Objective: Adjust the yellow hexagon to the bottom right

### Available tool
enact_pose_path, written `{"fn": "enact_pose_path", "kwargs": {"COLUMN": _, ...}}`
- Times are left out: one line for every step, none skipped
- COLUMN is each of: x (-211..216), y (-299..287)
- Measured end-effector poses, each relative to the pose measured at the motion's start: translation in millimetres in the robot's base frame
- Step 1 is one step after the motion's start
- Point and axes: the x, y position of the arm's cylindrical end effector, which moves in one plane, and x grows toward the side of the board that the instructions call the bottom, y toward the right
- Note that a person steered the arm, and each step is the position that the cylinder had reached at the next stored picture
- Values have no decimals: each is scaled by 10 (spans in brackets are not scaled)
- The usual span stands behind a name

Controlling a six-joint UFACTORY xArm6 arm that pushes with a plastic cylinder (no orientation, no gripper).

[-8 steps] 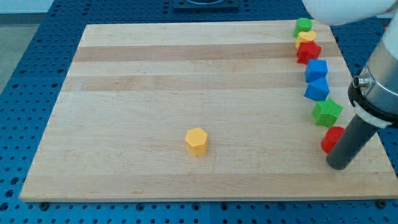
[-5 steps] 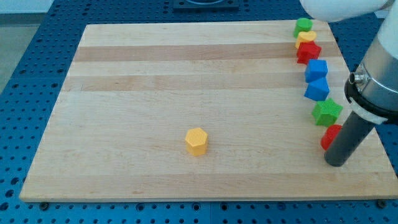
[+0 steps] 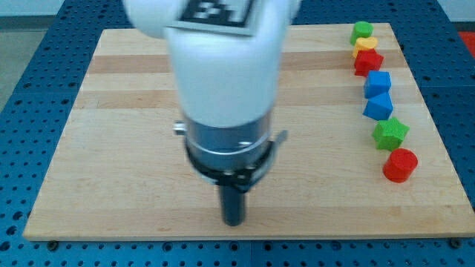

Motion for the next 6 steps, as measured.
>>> {"fn": "enact_pose_path", "kwargs": {"x": -232, "y": -320}}
{"fn": "enact_pose_path", "kwargs": {"x": -525, "y": -443}}
{"fn": "enact_pose_path", "kwargs": {"x": -731, "y": -438}}
{"fn": "enact_pose_path", "kwargs": {"x": -755, "y": -286}}
{"fn": "enact_pose_path", "kwargs": {"x": -755, "y": -20}}
{"fn": "enact_pose_path", "kwargs": {"x": -640, "y": 138}}
